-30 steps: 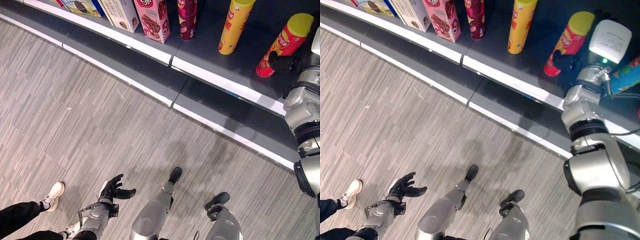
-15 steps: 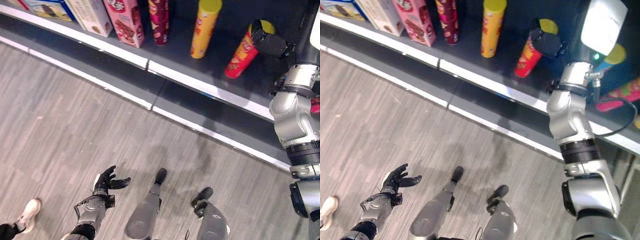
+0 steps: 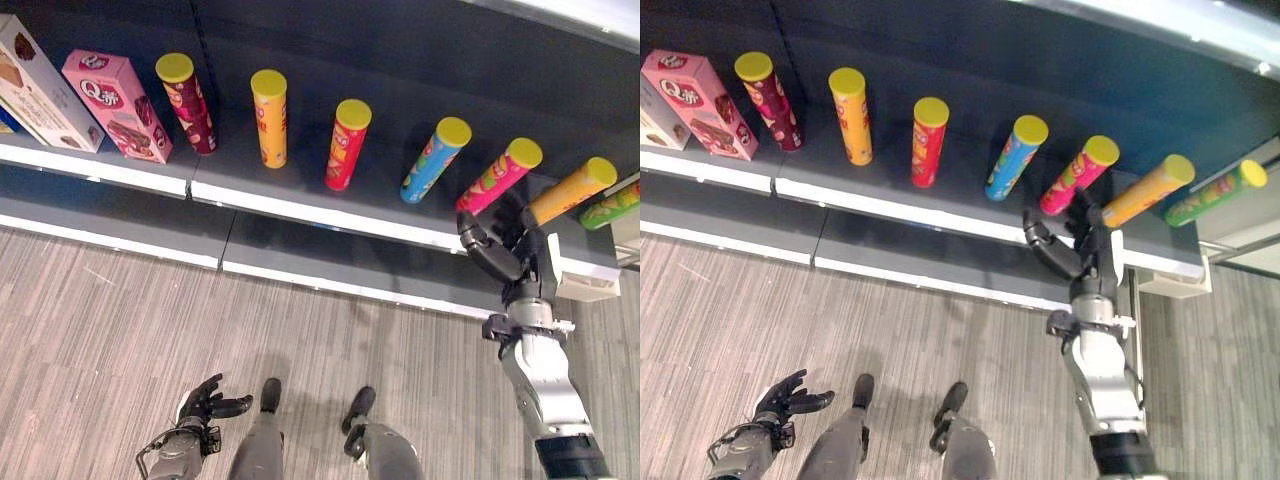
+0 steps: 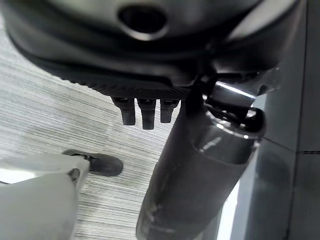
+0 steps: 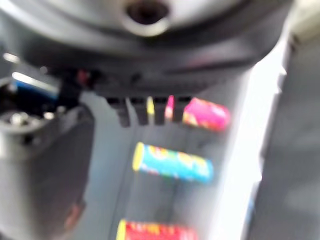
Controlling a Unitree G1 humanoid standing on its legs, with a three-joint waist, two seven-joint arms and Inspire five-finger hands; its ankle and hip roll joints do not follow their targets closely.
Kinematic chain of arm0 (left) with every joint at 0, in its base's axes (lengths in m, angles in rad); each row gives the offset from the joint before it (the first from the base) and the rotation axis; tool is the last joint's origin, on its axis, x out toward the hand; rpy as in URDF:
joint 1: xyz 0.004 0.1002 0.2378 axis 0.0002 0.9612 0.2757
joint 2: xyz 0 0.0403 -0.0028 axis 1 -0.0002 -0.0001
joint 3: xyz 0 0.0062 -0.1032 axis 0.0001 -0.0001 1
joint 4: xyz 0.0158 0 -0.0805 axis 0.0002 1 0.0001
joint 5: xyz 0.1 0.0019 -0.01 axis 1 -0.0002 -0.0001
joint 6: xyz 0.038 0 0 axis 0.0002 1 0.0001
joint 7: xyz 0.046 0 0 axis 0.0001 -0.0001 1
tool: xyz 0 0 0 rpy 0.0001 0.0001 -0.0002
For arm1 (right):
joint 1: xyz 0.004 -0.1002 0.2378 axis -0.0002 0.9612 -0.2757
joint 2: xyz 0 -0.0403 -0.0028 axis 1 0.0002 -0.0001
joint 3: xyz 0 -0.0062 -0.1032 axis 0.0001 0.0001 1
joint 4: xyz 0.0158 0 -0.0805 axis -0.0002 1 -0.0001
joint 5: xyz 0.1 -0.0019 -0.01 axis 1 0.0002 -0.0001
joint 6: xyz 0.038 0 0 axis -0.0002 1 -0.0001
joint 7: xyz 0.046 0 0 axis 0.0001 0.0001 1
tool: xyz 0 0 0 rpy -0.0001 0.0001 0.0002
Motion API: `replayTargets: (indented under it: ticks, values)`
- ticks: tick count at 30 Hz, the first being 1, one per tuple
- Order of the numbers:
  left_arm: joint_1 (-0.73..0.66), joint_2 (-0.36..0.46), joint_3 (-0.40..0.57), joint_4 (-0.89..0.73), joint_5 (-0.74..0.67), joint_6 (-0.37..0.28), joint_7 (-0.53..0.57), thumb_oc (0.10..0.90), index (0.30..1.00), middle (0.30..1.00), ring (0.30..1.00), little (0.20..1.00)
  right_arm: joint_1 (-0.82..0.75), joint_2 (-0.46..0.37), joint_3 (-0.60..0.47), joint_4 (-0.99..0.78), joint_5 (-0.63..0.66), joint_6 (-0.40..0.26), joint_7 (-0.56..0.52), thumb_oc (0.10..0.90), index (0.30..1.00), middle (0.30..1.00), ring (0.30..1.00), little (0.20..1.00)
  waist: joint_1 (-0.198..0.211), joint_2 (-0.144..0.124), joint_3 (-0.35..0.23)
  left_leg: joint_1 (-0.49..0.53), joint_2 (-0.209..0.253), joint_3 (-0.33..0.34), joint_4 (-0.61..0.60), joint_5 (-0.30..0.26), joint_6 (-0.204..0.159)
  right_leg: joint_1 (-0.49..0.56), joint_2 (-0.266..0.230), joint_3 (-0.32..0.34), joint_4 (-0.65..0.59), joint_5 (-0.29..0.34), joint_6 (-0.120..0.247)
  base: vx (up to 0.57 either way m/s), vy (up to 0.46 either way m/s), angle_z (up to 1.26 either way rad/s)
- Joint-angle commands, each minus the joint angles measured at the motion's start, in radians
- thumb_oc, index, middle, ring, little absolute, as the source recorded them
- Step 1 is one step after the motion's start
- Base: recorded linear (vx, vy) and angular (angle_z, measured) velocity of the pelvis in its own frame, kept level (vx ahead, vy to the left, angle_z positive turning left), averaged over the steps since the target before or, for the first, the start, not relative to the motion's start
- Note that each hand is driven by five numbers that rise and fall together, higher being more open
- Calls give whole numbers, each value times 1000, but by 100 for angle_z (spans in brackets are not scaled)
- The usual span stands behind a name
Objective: Put the goods on the table back onto the shelves and tidy them up.
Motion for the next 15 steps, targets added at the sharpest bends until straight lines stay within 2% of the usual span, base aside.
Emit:
replayTargets:
  ticks: [1, 3, 5, 6, 7, 9, 10, 11, 12, 15]
  values:
    - [29, 61, 5, 23, 42, -27, -39, 800, 900, 900, 900, 900, 15, -61, -6, -71, 109, -50, 160, 800, 900, 900, 900, 900, 0, -9, -109, 73, 40, -46, -151, -8, -15, 17, -87, 10, 89, -31, 136, 67, -41, -11]
    - [44, 54, 21, 16, 60, -37, -60, 800, 900, 900, 900, 900, 119, -31, 31, 29, 131, 7, 250, 800, 900, 900, 900, 900, -13, -21, -144, 102, 53, -19, -151, -18, -26, 54, -67, 16, 44, -31, 134, 68, -41, -7]
    - [52, 50, 24, 8, 57, -36, -66, 800, 900, 900, 900, 900, 136, -18, 44, 83, 103, 18, 246, 800, 900, 900, 900, 900, -19, -24, -160, 104, 55, -10, -151, -17, -28, 59, -62, 24, 30, -27, 134, 36, -4, -23]
    - [62, 43, 23, 0, 64, -44, -71, 800, 900, 900, 900, 900, 144, 19, 81, 208, 74, 42, 265, 800, 900, 900, 900, 900, -22, -30, -178, 125, 59, 11, -151, -25, -32, 79, -51, 39, 7, -28, 131, 29, 4, -41]
    - [62, 43, 23, 0, 64, -44, -71, 800, 900, 900, 900, 900, 144, 19, 81, 208, 74, 42, 265, 800, 900, 900, 900, 900, -23, -30, -179, 124, 59, 10, -151, -24, -32, 78, -51, 38, 7, -28, 131, 57, -2, -56]
    - [66, 31, 14, -36, 47, -48, -72, 800, 900, 900, 900, 900, 146, 94, 114, 433, -22, 64, 224, 800, 900, 900, 900, 900, -28, -33, -208, 164, 73, 53, -151, -42, -37, 109, -35, 73, -26, -27, 127, 55, -1, -49]
    - [22, 42, 31, 29, 35, -23, -73, 800, 900, 900, 900, 900, 126, 141, 113, 561, -19, 76, 219, 800, 900, 900, 900, 900, -50, -31, -227, 181, 78, 82, -151, -48, -39, 112, -30, 98, -33, -25, 127, 36, 20, -44]
    - [20, 43, 32, 30, 34, -23, -73, 800, 900, 900, 900, 900, 124, 141, 112, 562, -19, 75, 219, 800, 900, 900, 900, 900, -52, -33, -229, 178, 76, 81, -151, -45, -37, 110, -32, 97, -33, -23, 128, 16, 50, -34]
    - [187, 41, 77, 7, 84, -58, -103, 800, 900, 900, 900, 900, 158, 190, 57, 682, -65, 62, 195, 800, 900, 900, 900, 900, -32, -27, -230, 198, 75, 93, -151, -56, -37, 127, -29, 107, -44, -19, 127, -20, 40, -44]
    - [218, 41, 80, -17, 83, -60, -115, 800, 900, 900, 900, 900, 163, 198, 53, 734, -115, 59, 185, 800, 900, 900, 900, 900, -30, -21, -229, 206, 76, 103, -151, -58, -36, 129, -30, 113, -46, -17, 128, -19, 24, -59]
